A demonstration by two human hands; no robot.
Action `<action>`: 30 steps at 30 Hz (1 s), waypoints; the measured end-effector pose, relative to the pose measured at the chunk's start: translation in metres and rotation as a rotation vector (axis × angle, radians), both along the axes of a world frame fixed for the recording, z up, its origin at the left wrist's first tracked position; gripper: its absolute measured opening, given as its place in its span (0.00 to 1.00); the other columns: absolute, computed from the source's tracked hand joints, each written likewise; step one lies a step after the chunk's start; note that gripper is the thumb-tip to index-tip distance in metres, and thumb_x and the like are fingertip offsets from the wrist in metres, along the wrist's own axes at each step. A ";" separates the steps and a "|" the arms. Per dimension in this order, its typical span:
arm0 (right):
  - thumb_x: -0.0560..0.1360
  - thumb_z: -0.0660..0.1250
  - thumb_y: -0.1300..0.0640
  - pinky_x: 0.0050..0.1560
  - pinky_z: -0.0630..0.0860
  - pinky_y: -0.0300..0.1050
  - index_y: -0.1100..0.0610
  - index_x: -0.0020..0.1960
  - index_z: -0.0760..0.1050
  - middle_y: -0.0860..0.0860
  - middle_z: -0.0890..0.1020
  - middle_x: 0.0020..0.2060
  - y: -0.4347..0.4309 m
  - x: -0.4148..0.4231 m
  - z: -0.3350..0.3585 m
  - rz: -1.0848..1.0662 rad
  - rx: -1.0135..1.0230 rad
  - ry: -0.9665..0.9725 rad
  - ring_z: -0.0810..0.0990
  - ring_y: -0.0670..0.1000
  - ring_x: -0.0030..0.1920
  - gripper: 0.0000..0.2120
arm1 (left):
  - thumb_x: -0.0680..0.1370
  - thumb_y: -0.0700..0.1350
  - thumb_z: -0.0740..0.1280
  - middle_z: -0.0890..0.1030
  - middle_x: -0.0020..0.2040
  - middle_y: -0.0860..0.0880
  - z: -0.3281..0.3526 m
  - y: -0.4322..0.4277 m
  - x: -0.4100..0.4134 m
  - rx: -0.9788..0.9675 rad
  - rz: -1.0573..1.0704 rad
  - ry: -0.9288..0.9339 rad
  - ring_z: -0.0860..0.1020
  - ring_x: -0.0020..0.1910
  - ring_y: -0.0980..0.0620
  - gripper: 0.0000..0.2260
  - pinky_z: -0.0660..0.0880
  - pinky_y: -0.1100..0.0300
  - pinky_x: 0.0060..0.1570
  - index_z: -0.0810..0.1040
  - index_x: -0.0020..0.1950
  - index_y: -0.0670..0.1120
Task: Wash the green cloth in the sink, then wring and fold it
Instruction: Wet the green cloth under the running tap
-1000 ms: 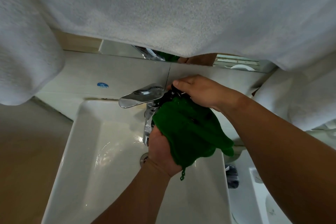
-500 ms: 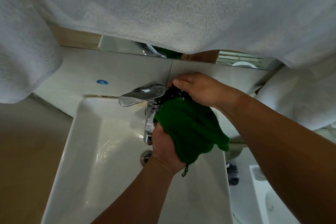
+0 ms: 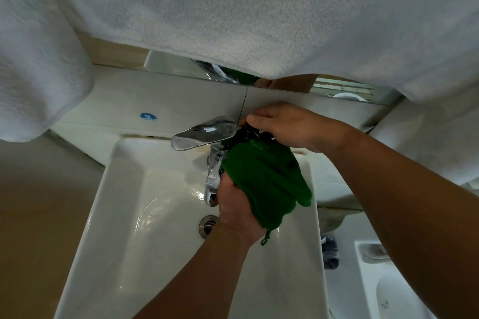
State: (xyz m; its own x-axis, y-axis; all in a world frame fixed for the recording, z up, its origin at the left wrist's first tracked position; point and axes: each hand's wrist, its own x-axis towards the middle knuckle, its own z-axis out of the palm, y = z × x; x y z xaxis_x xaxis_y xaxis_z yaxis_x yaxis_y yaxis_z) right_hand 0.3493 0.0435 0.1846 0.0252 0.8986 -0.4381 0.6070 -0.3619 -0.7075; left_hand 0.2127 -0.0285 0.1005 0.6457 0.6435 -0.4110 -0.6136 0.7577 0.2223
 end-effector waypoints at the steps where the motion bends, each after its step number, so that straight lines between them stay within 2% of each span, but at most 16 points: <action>1: 0.82 0.62 0.48 0.61 0.76 0.44 0.54 0.61 0.82 0.52 0.85 0.54 0.000 0.000 0.000 0.001 0.006 -0.002 0.82 0.52 0.56 0.15 | 0.74 0.60 0.58 0.85 0.54 0.41 0.000 -0.001 0.000 0.006 0.000 -0.002 0.85 0.49 0.41 0.23 0.83 0.47 0.43 0.86 0.55 0.51; 4: 0.83 0.62 0.49 0.48 0.74 0.29 0.54 0.61 0.82 0.50 0.84 0.51 0.000 -0.001 0.000 -0.003 0.017 -0.008 0.80 0.44 0.47 0.14 | 0.76 0.60 0.57 0.83 0.59 0.41 -0.001 -0.001 0.000 -0.005 0.003 0.011 0.83 0.55 0.40 0.24 0.82 0.45 0.49 0.81 0.63 0.51; 6: 0.83 0.62 0.49 0.44 0.73 0.26 0.53 0.60 0.82 0.49 0.84 0.50 0.000 -0.001 -0.002 -0.005 0.032 -0.020 0.79 0.43 0.46 0.14 | 0.79 0.61 0.55 0.81 0.63 0.40 -0.003 0.000 0.001 -0.015 0.011 0.012 0.80 0.60 0.39 0.24 0.79 0.43 0.55 0.79 0.67 0.51; 8: 0.83 0.62 0.49 0.51 0.74 0.31 0.54 0.60 0.82 0.50 0.84 0.52 -0.001 -0.002 -0.004 0.002 0.046 -0.038 0.81 0.47 0.50 0.14 | 0.80 0.61 0.54 0.80 0.64 0.41 -0.004 0.000 0.002 -0.025 0.016 0.009 0.79 0.61 0.39 0.24 0.78 0.43 0.58 0.79 0.67 0.51; 11: 0.83 0.62 0.49 0.63 0.75 0.45 0.55 0.61 0.82 0.52 0.85 0.54 -0.001 -0.003 -0.006 0.016 0.062 -0.060 0.81 0.51 0.56 0.15 | 0.81 0.61 0.53 0.81 0.64 0.41 -0.005 0.001 0.003 -0.006 0.019 0.017 0.79 0.61 0.39 0.24 0.77 0.43 0.59 0.79 0.67 0.52; 13: 0.82 0.63 0.49 0.63 0.76 0.48 0.55 0.60 0.82 0.53 0.85 0.53 -0.001 -0.004 -0.007 0.016 0.071 -0.080 0.81 0.52 0.55 0.14 | 0.82 0.61 0.52 0.80 0.64 0.41 -0.004 0.001 0.003 0.004 0.018 0.030 0.79 0.61 0.39 0.24 0.77 0.43 0.59 0.78 0.68 0.52; 16: 0.82 0.64 0.49 0.62 0.76 0.52 0.55 0.58 0.82 0.55 0.85 0.51 -0.001 -0.005 -0.009 0.015 0.095 -0.108 0.82 0.54 0.54 0.14 | 0.82 0.61 0.51 0.79 0.66 0.40 -0.004 0.000 0.002 -0.030 0.019 0.033 0.77 0.64 0.37 0.25 0.73 0.40 0.66 0.77 0.69 0.51; 20: 0.82 0.64 0.49 0.61 0.75 0.45 0.54 0.60 0.82 0.53 0.84 0.54 -0.003 -0.006 -0.003 0.003 0.059 -0.070 0.81 0.51 0.56 0.14 | 0.80 0.62 0.54 0.75 0.71 0.39 -0.001 -0.002 -0.002 -0.034 0.002 0.026 0.71 0.71 0.35 0.26 0.66 0.36 0.71 0.75 0.71 0.51; 23: 0.82 0.64 0.49 0.58 0.76 0.44 0.55 0.61 0.82 0.53 0.84 0.54 -0.003 -0.004 0.001 -0.001 0.034 -0.039 0.82 0.51 0.56 0.14 | 0.76 0.62 0.57 0.81 0.63 0.40 0.003 -0.005 -0.005 -0.017 -0.002 0.000 0.80 0.61 0.38 0.25 0.77 0.40 0.60 0.84 0.61 0.50; 24: 0.82 0.64 0.48 0.58 0.76 0.44 0.54 0.62 0.81 0.53 0.84 0.55 -0.003 -0.004 0.001 -0.007 0.026 -0.033 0.81 0.51 0.56 0.15 | 0.76 0.62 0.57 0.81 0.63 0.40 0.004 -0.007 -0.007 -0.009 -0.013 0.004 0.80 0.61 0.38 0.25 0.78 0.40 0.59 0.84 0.61 0.51; 27: 0.81 0.64 0.47 0.59 0.77 0.42 0.53 0.63 0.81 0.49 0.84 0.54 -0.004 0.000 -0.005 -0.069 0.001 0.054 0.82 0.50 0.55 0.15 | 0.81 0.62 0.52 0.76 0.70 0.38 0.004 -0.013 -0.014 0.008 -0.067 0.032 0.73 0.69 0.34 0.26 0.70 0.37 0.68 0.76 0.71 0.50; 30: 0.82 0.63 0.48 0.59 0.76 0.35 0.54 0.63 0.80 0.45 0.84 0.53 -0.010 -0.001 -0.007 -0.115 0.029 0.135 0.82 0.44 0.52 0.15 | 0.82 0.61 0.50 0.73 0.71 0.36 0.005 -0.021 -0.022 0.035 -0.130 0.038 0.69 0.72 0.32 0.27 0.64 0.34 0.71 0.74 0.72 0.48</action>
State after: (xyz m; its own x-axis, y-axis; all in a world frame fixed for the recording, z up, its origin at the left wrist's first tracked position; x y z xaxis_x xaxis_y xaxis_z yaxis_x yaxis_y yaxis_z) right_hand 0.3482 0.0337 0.1772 0.0714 0.9055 -0.4183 0.4615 -0.4017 -0.7910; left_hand 0.1909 -0.0500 0.1056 0.7086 0.5700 -0.4158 -0.5014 0.8215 0.2716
